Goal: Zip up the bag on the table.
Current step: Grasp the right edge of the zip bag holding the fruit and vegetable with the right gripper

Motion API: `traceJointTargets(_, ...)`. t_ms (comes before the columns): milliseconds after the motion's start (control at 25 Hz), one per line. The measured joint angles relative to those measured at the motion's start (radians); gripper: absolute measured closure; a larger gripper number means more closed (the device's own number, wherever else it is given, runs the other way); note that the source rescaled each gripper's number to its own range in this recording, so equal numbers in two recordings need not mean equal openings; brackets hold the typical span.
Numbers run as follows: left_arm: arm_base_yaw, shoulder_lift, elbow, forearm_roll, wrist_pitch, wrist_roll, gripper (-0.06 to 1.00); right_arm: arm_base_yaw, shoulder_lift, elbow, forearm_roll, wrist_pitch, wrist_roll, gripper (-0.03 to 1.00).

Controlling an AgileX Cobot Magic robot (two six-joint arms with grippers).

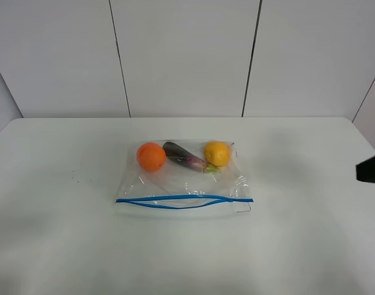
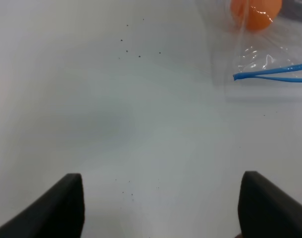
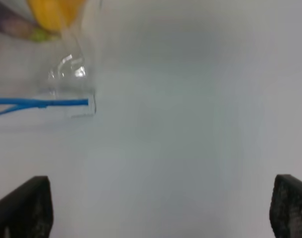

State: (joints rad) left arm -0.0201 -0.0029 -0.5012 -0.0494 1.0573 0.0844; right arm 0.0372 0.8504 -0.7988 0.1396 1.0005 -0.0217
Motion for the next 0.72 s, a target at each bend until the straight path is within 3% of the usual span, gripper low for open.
traceJointTargets(320,0.000,0.000,0.000,0.000,0.000,0.000,0.05,0.000,0.525,-0.201,0.144,-0.056,-0.071,0.00)
traceJointTargets(520,0.000,0.000,0.000,0.000,0.000,0.000,0.05,0.000,0.736,-0.235,0.360,-0.151,-0.279,0.00)
traceJointTargets(720,0.000,0.000,0.000,0.000,0.000,0.000,0.05,0.000,0.903,-0.236,0.598,-0.164,-0.541,0.00)
